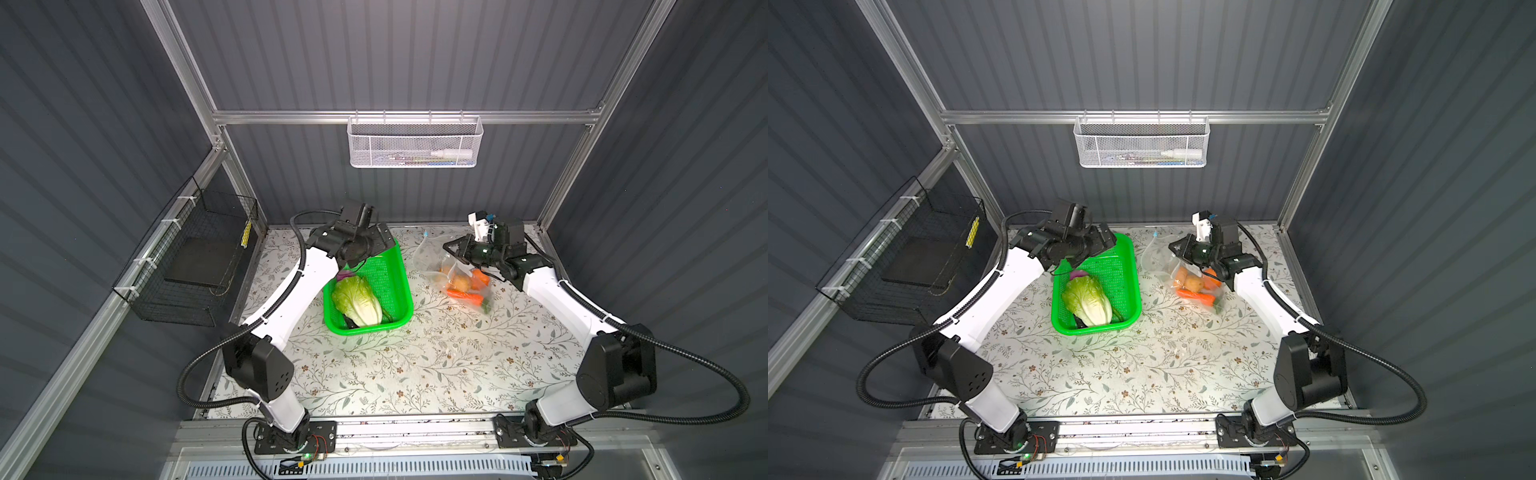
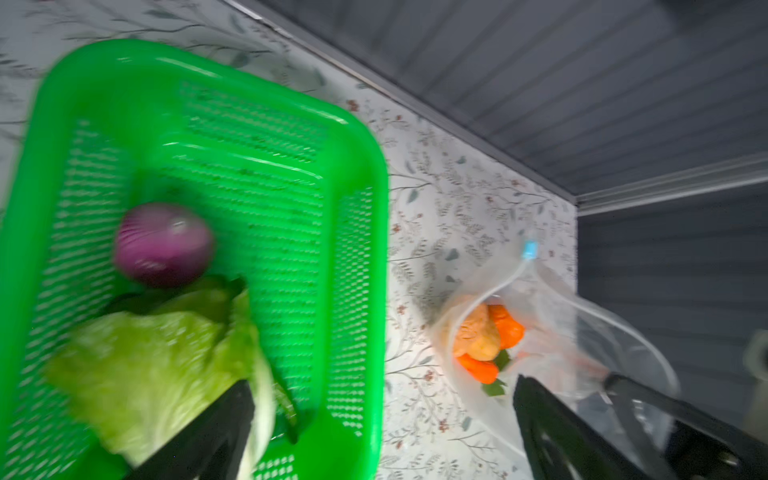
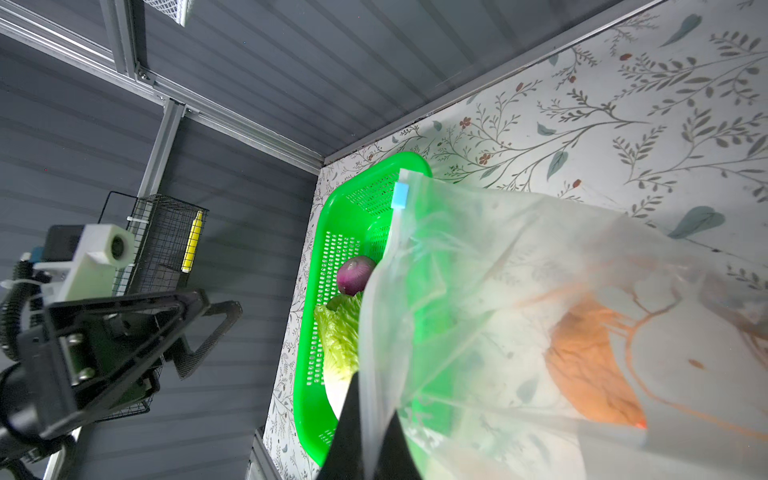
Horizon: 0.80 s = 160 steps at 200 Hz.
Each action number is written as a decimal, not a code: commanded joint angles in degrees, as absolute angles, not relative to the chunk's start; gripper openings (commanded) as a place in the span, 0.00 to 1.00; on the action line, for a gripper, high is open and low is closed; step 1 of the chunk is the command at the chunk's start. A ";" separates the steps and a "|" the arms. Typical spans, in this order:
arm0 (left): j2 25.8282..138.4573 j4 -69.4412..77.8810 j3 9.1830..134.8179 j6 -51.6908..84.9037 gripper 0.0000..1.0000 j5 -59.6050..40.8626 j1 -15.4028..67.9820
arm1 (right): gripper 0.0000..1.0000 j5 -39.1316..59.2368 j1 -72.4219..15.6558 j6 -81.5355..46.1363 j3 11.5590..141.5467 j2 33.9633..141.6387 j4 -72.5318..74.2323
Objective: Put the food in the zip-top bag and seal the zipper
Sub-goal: 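Move the left gripper back over the green basket, then lower the left gripper into the basket over the dark wrapped eggplant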
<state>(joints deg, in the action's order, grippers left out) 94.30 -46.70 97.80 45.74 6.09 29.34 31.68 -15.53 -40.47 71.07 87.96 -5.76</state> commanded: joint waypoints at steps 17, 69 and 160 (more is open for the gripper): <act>90.11 -56.28 89.83 49.50 1.00 14.60 29.63 | 0.00 32.12 -15.21 -39.81 72.51 89.62 -6.91; 90.29 -54.90 78.54 58.45 1.00 13.90 30.15 | 0.00 31.70 -15.22 -39.51 72.96 89.49 -7.81; 100.43 -34.30 79.89 51.66 1.00 8.07 31.11 | 0.00 30.17 -14.96 -39.18 72.39 87.91 -8.26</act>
<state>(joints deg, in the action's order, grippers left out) 98.21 -40.91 76.38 55.70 9.89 30.37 31.05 -15.38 -40.10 71.44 89.52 -7.40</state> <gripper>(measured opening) 0.997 0.043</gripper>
